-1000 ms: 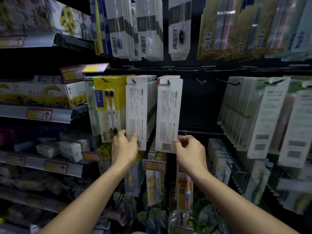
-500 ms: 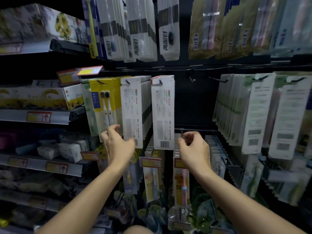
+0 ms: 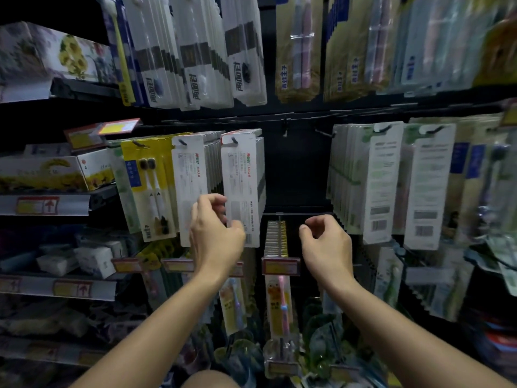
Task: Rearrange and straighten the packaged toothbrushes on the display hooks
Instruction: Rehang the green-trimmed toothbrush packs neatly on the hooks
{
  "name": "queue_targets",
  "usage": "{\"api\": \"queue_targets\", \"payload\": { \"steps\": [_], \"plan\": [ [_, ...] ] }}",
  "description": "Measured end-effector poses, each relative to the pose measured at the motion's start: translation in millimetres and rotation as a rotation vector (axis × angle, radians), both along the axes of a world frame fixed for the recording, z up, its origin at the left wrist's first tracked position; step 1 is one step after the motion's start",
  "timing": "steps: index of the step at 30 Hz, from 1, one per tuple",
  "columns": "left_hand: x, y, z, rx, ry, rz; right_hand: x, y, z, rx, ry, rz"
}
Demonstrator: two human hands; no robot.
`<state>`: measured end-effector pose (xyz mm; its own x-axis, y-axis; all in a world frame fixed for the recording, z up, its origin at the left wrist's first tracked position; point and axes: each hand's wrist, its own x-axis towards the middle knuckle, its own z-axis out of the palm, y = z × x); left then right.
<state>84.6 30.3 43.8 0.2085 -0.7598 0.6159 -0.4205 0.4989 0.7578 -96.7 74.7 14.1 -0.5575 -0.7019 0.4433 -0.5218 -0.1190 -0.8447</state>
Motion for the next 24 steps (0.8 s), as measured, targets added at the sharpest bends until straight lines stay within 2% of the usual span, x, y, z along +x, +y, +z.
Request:
{"api": "queue_targets", "payload": {
  "steps": [12,24],
  "plan": [
    [-100,35,-7,-0.033,-0.049,-0.233,-58,31,2,-0.118,0.006,-0.149],
    [-188,35,-22,0.004,-0.021,-0.33,-122,48,-7,-0.29,0.053,-0.3]
  ]
}}
